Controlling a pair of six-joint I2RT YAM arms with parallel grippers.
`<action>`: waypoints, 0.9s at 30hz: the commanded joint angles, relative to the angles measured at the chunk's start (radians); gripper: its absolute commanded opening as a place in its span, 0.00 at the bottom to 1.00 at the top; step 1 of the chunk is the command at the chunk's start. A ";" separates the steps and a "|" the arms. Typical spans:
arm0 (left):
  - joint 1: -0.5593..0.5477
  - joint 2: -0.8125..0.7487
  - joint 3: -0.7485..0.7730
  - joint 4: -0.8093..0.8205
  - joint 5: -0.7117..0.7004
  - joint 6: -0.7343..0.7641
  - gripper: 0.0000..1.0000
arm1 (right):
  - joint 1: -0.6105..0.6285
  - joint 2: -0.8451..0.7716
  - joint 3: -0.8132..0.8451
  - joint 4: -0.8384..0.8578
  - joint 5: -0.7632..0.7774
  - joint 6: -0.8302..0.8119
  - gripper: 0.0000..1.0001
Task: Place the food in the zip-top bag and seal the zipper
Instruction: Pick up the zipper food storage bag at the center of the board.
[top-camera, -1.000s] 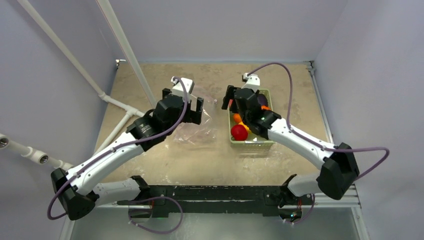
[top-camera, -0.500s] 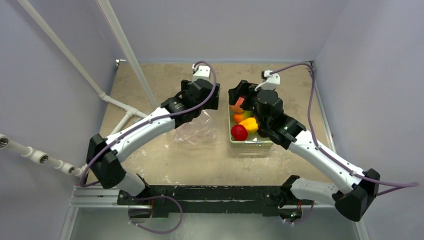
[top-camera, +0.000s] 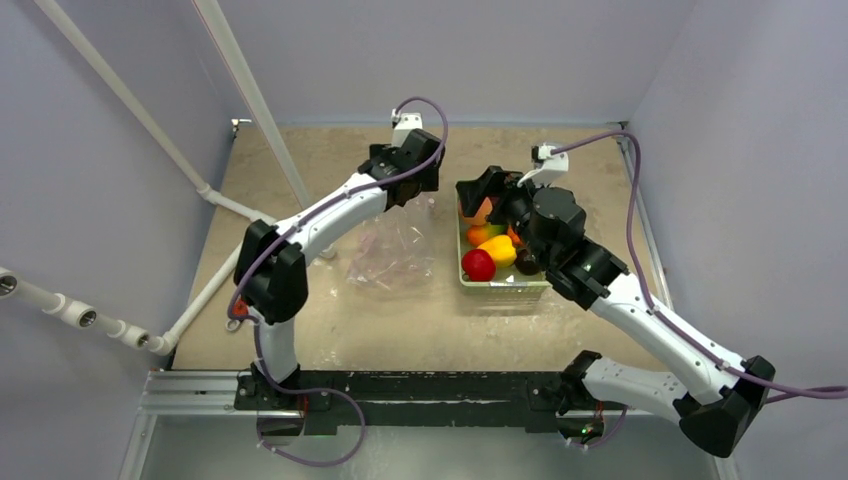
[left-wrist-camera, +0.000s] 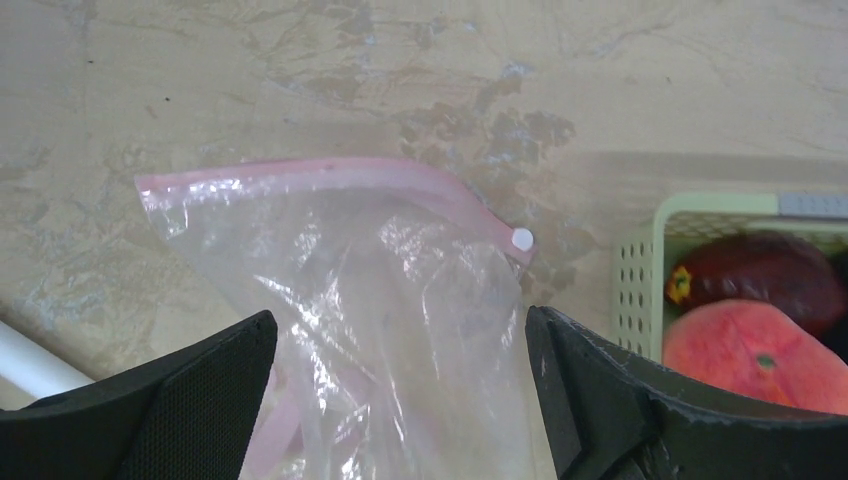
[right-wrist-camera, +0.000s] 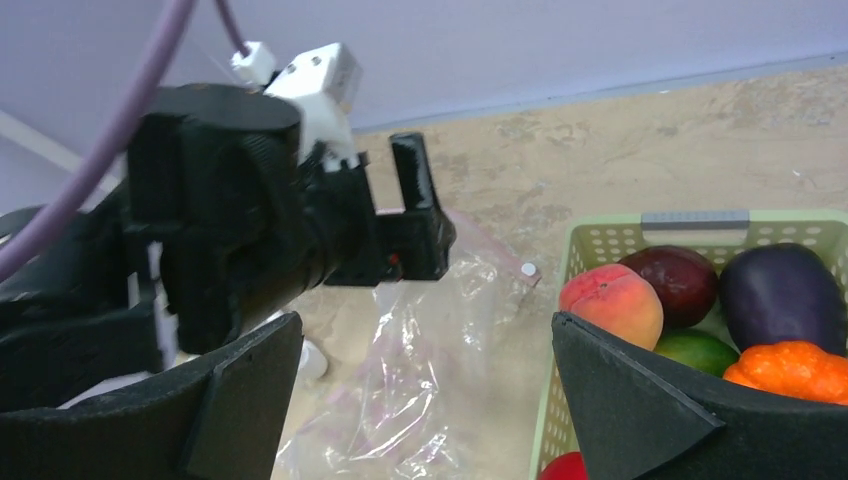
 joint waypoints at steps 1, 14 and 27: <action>0.018 0.078 0.128 -0.073 -0.055 -0.036 0.95 | 0.000 -0.035 -0.014 0.051 -0.055 -0.028 0.98; 0.057 0.296 0.285 -0.220 -0.074 -0.057 0.99 | 0.000 -0.075 -0.031 0.078 -0.112 -0.041 0.99; 0.062 0.315 0.163 -0.173 -0.015 -0.040 0.83 | -0.002 -0.079 -0.035 0.076 -0.113 -0.039 0.99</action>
